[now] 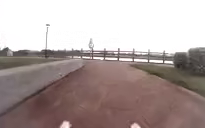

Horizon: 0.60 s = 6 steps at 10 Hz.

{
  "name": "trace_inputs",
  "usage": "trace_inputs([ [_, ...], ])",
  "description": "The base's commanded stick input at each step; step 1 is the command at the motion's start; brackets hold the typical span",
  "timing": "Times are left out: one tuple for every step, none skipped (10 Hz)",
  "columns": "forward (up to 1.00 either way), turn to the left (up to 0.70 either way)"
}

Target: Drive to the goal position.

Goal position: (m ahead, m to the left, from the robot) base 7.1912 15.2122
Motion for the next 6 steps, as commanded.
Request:
trace_inputs([
  [0.7, 0.0],
  [0.7, 0.0],
  [0.7, 0.0],
  [0.7, 0.0],
  [0.7, 0.0],
  [0.7, 0.0],
])
